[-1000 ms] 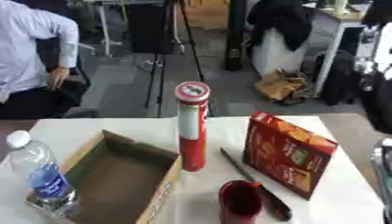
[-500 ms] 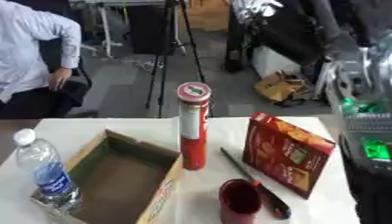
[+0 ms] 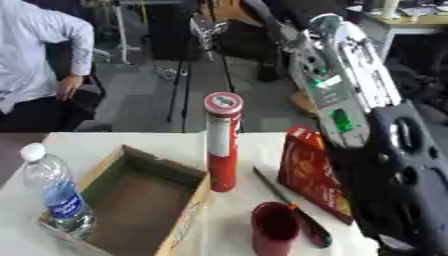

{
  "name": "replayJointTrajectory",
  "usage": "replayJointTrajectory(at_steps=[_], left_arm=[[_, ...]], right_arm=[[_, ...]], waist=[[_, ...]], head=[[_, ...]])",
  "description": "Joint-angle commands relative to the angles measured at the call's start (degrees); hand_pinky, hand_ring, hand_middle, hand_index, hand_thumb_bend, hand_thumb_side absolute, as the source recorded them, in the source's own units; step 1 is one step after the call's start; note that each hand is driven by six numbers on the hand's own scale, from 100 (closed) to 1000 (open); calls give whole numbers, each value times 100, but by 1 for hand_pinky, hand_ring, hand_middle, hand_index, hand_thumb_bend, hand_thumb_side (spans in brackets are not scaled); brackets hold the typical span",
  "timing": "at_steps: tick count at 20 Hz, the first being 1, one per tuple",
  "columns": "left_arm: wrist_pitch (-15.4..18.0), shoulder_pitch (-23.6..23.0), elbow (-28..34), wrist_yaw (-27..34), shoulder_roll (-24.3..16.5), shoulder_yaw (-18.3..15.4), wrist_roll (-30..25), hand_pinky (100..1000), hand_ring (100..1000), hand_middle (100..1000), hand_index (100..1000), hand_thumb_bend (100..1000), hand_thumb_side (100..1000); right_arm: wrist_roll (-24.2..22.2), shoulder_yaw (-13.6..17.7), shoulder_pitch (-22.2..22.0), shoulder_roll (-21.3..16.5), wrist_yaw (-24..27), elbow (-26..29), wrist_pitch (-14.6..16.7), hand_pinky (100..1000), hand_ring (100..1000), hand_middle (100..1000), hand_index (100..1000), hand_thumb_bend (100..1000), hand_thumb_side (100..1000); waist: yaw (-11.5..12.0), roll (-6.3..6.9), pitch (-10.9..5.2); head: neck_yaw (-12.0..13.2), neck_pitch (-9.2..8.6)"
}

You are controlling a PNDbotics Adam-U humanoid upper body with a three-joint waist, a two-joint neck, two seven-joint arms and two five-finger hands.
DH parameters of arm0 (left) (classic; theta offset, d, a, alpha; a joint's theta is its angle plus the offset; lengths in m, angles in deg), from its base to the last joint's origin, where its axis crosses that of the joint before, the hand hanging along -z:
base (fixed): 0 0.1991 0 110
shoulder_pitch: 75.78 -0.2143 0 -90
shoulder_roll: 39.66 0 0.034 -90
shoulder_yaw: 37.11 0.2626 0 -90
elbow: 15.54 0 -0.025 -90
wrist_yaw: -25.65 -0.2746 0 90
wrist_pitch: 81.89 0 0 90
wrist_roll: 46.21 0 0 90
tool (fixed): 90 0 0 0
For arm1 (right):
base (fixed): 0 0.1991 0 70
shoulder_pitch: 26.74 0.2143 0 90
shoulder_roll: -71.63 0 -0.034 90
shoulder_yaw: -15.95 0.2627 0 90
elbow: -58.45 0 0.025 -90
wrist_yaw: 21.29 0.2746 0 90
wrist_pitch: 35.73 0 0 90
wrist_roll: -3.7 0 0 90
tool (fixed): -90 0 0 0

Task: Pick up objects on the table and place them in the box.

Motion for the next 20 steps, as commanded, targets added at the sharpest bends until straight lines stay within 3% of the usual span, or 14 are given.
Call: replayJointTrajectory(at_steps=[1, 2, 3, 4, 5, 6, 7, 13, 20], left_arm=[[-1, 35, 85, 45, -14, 42, -67, 783, 727, 723, 704, 100, 990], [-1, 37, 85, 53, -12, 46, -79, 783, 727, 723, 704, 100, 990], [-1, 37, 85, 62, -9, 49, -89, 782, 727, 724, 704, 100, 992], [-1, 37, 85, 70, -6, 52, -97, 782, 727, 724, 704, 100, 992], [-1, 37, 85, 78, -2, 55, -104, 782, 728, 724, 704, 100, 994], [-2, 37, 85, 86, 1, 58, -111, 782, 728, 724, 704, 100, 994], [-1, 41, 85, 93, 4, 62, -118, 782, 727, 724, 704, 100, 996], [-7, 46, 85, 118, 14, 74, -157, 782, 728, 725, 704, 100, 998], [-22, 52, 85, 135, 23, 93, -219, 782, 729, 726, 704, 100, 999]], right_arm=[[-267, 65, 319, 191, -370, -739, 136, 924, 955, 956, 1000, 507, 1000], [-283, 90, 371, 238, -507, -903, 149, 924, 955, 956, 1000, 507, 1000], [-290, 135, 410, 281, -669, -1069, 103, 978, 988, 977, 1000, 625, 1000], [-281, 169, 447, 327, -823, -1208, 47, 978, 988, 977, 1000, 625, 1000], [-268, 226, 466, 380, -936, -1344, -37, 1000, 1000, 1000, 1000, 747, 1000], [-255, 278, 487, 430, -1007, -1467, -127, 1000, 1000, 1000, 1000, 747, 1000], [-268, 352, 491, 481, -1033, -1611, -239, 1000, 1000, 1000, 1000, 817, 913], [-471, 603, 538, 565, -867, -2225, -677, 1000, 1000, 1000, 1000, 847, 815], [-442, 685, 523, 537, -965, -2457, -907, 1000, 1000, 1000, 1000, 850, 806]], waist=[[38, 0, -150], [53, -4, -150], [74, -10, -148], [89, -13, -148], [104, -15, -143], [115, -17, -141], [125, -19, -137], [160, -17, -125], [184, 10, -91]], head=[[-90, -19], [-105, -27], [-131, -35], [-148, -40], [-170, -47], [-184, -50], [-201, -54], [-249, -98], [-258, -131]])
